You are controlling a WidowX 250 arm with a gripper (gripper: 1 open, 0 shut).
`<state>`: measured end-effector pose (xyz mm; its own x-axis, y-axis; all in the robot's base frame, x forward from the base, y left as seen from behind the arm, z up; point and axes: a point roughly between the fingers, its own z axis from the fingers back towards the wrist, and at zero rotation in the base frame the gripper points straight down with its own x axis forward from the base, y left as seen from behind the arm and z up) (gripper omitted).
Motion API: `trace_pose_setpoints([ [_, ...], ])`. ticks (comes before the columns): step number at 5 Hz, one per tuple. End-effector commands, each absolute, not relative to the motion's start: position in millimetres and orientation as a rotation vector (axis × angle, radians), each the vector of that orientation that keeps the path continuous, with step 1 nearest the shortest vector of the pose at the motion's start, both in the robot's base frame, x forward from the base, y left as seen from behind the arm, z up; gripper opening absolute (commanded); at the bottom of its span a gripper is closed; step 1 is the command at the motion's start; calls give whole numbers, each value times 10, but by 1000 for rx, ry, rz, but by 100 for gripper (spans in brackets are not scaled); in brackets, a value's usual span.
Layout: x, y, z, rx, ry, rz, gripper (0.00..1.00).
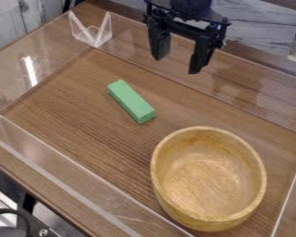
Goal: Put the green block in the brown bowl
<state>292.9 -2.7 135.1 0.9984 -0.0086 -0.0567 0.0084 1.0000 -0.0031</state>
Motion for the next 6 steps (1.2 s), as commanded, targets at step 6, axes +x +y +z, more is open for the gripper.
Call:
trace_pose_setpoints([
  [6, 2911, -73, 1183, -43, 124, 119, 100],
])
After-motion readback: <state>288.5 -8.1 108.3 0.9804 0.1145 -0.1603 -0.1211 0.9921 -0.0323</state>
